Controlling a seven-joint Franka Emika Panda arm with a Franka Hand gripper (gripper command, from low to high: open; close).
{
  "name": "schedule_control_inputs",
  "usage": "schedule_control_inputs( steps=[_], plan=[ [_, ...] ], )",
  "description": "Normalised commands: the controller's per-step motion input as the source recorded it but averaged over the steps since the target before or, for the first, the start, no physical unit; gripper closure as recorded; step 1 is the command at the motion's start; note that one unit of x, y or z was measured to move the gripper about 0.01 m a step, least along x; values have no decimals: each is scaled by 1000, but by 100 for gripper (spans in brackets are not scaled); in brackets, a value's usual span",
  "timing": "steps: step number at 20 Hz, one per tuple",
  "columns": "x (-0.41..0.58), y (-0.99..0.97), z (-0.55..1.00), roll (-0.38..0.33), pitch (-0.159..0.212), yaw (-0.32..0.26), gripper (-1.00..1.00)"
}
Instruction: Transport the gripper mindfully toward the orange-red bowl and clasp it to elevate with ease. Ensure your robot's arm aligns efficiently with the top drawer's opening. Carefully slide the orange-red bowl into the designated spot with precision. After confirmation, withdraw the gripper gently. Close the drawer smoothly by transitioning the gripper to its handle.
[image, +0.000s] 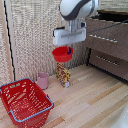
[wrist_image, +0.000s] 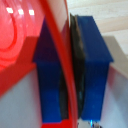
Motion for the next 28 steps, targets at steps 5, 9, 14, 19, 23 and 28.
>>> schedule_control_inputs(
  steps=[5, 9, 14, 19, 23, 28],
  plan=[
    [577, -269, 985, -32, 88, -84, 100],
    [506, -281, 1000, -28, 72, -100, 100],
    [426, -304, 1000, -26, 79, -149, 100],
    [299, -419, 993, -9, 92, -199, 100],
    [221, -456, 879, 0, 65, -229, 100],
    [150, -511, 691, 0, 78, -227, 100]
  ],
)
